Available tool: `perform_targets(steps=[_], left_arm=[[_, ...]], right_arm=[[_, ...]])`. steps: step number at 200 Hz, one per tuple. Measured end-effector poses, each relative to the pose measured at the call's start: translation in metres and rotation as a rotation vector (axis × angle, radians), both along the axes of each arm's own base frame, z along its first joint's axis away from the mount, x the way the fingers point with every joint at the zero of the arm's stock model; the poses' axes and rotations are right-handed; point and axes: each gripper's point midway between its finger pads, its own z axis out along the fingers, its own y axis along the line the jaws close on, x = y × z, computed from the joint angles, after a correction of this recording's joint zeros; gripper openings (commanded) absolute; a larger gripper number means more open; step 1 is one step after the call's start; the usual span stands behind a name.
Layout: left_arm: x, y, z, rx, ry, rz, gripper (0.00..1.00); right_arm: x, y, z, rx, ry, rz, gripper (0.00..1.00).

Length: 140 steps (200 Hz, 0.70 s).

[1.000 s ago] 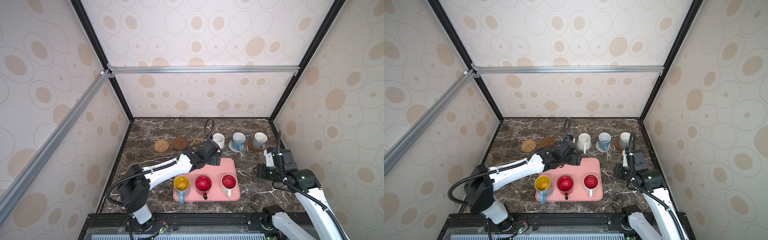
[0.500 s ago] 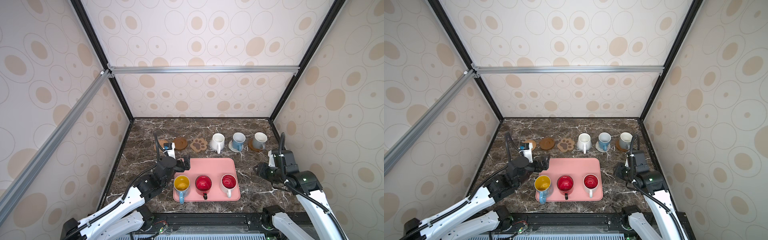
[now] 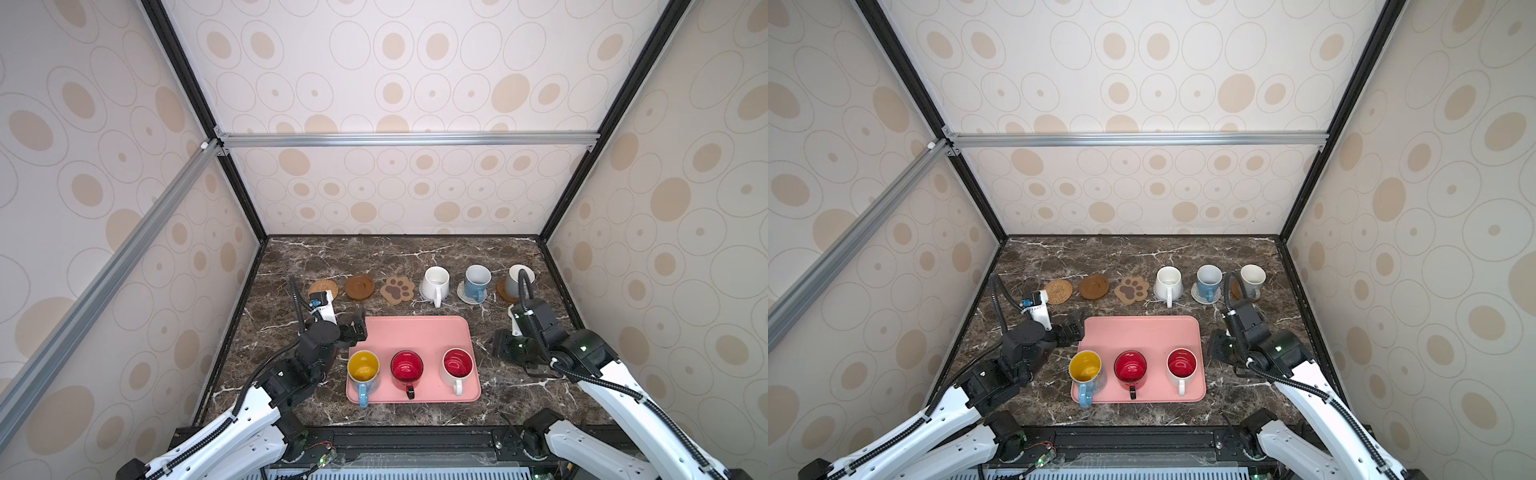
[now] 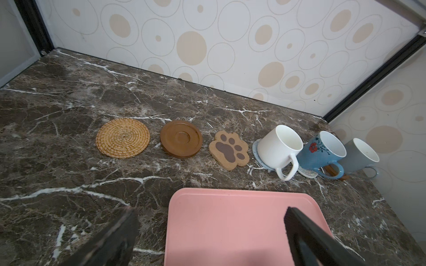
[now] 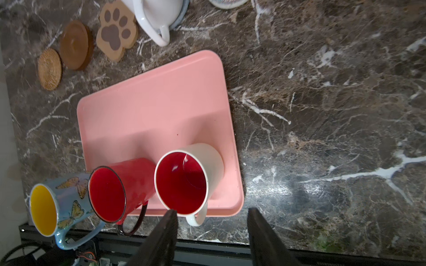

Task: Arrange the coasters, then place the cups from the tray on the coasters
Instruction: 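Move the right gripper over the red-inside white mug on the tray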

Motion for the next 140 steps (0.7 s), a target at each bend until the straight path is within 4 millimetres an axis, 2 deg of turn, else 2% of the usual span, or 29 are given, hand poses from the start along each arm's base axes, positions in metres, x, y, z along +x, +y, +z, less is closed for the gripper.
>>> perform_targets(steps=[55, 109, 140], left_arm=[[0.004, 0.003, -0.001, -0.06, -0.003, 0.035, 1.0], [0.005, 0.005, -0.003, -0.086, 0.004, 0.047, 1.0], [0.006, 0.007, -0.005, -0.091, 0.007, 0.058, 1.0]], right_arm=[[-0.019, 0.034, -0.02, -0.091, 0.057, 0.124, 0.53], [-0.041, 0.043, -0.051, -0.118, 0.122, 0.139, 0.53], [-0.049, 0.053, -0.059, -0.139, 0.147, 0.164, 0.54]])
